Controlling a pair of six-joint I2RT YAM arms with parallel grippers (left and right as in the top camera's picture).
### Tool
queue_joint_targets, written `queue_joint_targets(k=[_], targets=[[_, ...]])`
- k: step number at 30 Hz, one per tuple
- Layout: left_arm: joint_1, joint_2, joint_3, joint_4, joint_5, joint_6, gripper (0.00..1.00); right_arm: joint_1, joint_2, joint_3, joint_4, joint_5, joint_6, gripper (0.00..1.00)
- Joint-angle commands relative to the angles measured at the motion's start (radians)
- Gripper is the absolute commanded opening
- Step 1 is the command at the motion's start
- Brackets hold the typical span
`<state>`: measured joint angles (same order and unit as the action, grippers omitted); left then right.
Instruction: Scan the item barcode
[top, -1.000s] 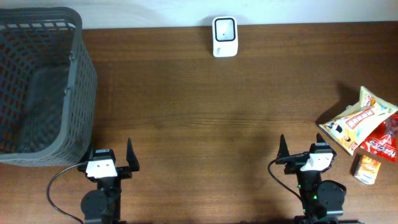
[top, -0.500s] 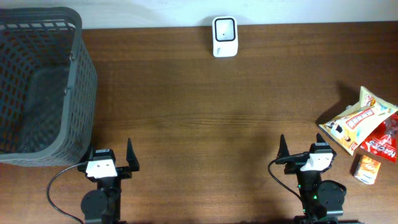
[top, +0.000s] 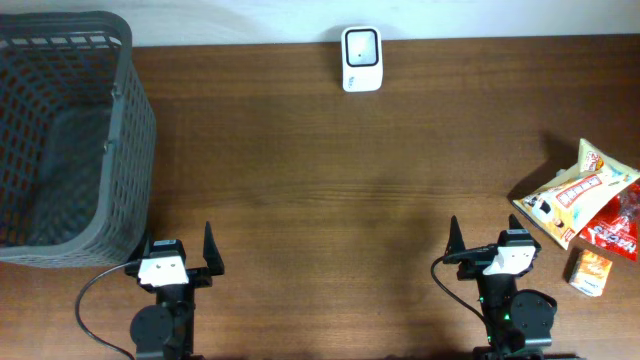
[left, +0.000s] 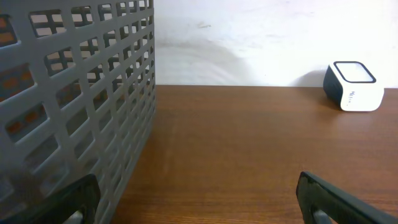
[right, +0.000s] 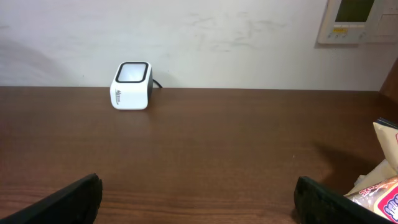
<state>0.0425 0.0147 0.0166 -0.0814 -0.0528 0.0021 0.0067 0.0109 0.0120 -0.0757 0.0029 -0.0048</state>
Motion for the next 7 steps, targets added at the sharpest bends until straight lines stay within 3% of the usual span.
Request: queue_joint_targets(k=[1, 7], targets=[[0.006, -0.009, -0.008, 0.001, 0.012, -0.01, 0.99, 0.006, -0.007, -0.006, -0.006, 0.006, -0.006, 0.98], [0.006, -0.009, -0.008, 0.001, 0.011, -0.01, 0.99, 0.006, -0.007, -0.006, -0.006, 0.006, -0.006, 0.98]])
